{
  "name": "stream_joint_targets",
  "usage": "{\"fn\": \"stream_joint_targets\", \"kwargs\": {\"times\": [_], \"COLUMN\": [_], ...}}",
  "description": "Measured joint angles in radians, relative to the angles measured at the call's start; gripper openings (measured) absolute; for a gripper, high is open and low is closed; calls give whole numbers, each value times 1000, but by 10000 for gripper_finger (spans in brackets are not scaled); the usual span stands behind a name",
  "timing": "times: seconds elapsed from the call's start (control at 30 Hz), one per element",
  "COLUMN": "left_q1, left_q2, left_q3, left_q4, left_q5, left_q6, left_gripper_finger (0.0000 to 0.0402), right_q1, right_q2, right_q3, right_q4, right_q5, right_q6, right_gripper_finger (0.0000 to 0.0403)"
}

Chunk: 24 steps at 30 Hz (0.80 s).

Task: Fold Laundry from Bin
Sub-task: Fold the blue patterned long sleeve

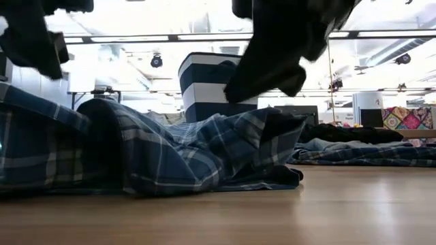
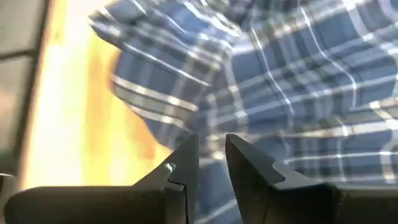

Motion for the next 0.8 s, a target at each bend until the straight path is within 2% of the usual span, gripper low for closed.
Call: {"fn": "stream_joint_targets", "kwargs": {"times": [0.17,0.3,0.47,0.63,0.73,0.8], "left_q1": [-26,-42,-43,-80,-119,-141], "left_q2": [70,137,190,130,107,108], "left_q3": [-9,-39,-86,-65,-64,-65], "left_q4": [0,3,26,16,36,62], "left_q5": [14,87,96,97,92,84], "left_q6": [42,52,47,53,36,32], "left_gripper_finger": [221,221,221,221,221,221], "right_q1": [29,25,22,26,35,34], "right_q2": [17,89,99,25,-9,-5], "right_q3": [-3,-53,-82,-5,78,126], "right_q4": [6,-31,-48,-158,-179,-170], "right_q5": [94,91,75,91,152,153], "right_q6": [59,145,232,119,28,-12], "right_gripper_finger": [73,62,57,68,86,104]}}
